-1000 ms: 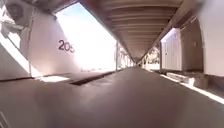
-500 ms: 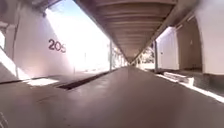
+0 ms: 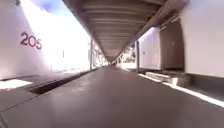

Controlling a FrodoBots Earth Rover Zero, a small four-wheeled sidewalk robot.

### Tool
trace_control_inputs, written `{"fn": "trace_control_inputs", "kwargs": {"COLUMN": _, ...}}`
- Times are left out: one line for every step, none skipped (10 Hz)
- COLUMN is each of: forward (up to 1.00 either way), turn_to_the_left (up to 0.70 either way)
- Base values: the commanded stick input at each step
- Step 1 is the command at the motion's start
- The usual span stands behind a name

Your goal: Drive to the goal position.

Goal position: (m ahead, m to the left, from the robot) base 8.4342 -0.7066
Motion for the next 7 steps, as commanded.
{"fn": "trace_control_inputs", "kwargs": {"forward": 0.7, "turn_to_the_left": 0.0}}
{"fn": "trace_control_inputs", "kwargs": {"forward": 0.7, "turn_to_the_left": 0.0}}
{"fn": "trace_control_inputs", "kwargs": {"forward": 0.7, "turn_to_the_left": 0.0}}
{"fn": "trace_control_inputs", "kwargs": {"forward": 0.7, "turn_to_the_left": 0.0}}
{"fn": "trace_control_inputs", "kwargs": {"forward": 0.7, "turn_to_the_left": 0.0}}
{"fn": "trace_control_inputs", "kwargs": {"forward": 0.7, "turn_to_the_left": 0.0}}
{"fn": "trace_control_inputs", "kwargs": {"forward": 0.7, "turn_to_the_left": 0.0}}
